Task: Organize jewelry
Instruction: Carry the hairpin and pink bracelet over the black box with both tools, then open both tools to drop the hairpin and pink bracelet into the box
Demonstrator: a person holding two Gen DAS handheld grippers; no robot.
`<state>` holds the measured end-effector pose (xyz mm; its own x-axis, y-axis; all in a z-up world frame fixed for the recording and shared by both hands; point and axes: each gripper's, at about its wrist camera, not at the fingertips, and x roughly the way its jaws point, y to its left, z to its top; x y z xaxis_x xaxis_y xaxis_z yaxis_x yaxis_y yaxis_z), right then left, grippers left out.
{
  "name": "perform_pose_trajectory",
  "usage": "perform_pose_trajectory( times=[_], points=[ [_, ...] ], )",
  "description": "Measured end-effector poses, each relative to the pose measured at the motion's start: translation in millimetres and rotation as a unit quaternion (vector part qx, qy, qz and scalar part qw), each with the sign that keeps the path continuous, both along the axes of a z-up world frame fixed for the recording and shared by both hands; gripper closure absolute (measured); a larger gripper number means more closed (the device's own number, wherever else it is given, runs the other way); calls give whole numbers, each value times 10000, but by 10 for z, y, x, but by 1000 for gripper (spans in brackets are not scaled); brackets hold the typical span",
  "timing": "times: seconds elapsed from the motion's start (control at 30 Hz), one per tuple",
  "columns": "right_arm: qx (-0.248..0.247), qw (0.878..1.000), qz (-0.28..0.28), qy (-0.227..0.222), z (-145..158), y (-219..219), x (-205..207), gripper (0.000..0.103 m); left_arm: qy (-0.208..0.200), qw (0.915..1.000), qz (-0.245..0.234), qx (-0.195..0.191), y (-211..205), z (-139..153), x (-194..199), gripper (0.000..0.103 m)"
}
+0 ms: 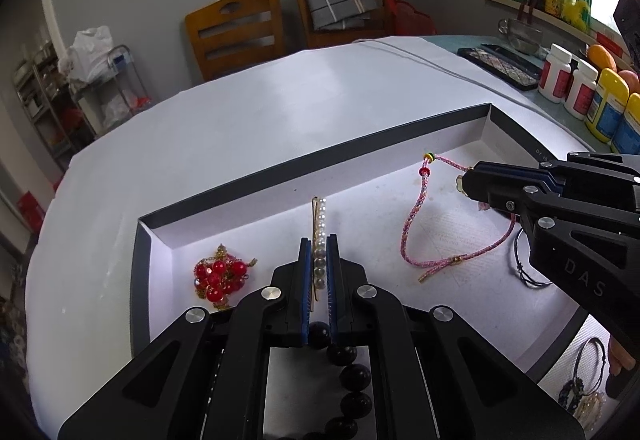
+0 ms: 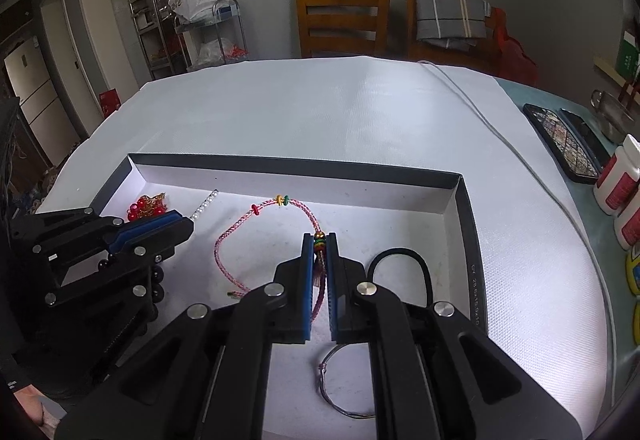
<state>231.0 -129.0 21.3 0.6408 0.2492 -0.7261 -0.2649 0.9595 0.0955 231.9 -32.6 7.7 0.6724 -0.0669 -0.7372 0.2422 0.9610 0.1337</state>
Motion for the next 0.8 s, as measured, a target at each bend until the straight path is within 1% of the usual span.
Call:
perform_pose_trajectory(
  times=[0.2,0.3,0.33,0.4,0.43,0.47,0.5,0.57,0.63,0.7,0.77,0.8],
  points=[
    [-70,10000,-55,16,-19,-12,11,97,44,10000,-26,46,-2,-13,4,95],
    [-71,9999,-76,3,-20,-13,7,97,25,10000,-36,45,-1,-14,-2,92],
    [-69,9999,-87,-2,-24,-13,9,97,6,10000,-37,31,3,-11,-2,90],
    [-54,9999,-103,3,-35,-18,9,97,-45,10000,-25,-2,18,4,-9,81],
    [-41,9999,-113,9,-41,-24,9,97,-91,10000,-18,-20,23,15,-18,74],
    [-32,9999,-115,17,-43,-29,11,97,-137,9999,-14,-35,29,28,-27,69],
    [-28,9999,-124,17,-38,-37,21,97,-150,9999,-9,-34,22,28,-34,68],
    [-4,9999,-144,0,-27,-54,17,94,-143,9999,-8,-27,20,26,-29,68],
    [36,9998,-182,-48,-2,-72,9,78,-143,9999,-18,-22,15,28,-29,68],
    [66,9997,-226,-98,18,-89,3,73,-144,9999,-20,-22,15,31,-29,66],
    [133,9994,-277,-130,36,-117,-1,70,-164,9999,-20,-7,15,29,-27,65],
    [154,9993,-304,-143,42,-130,-1,67,-165,9999,-21,-4,10,29,-27,65]
  ],
)
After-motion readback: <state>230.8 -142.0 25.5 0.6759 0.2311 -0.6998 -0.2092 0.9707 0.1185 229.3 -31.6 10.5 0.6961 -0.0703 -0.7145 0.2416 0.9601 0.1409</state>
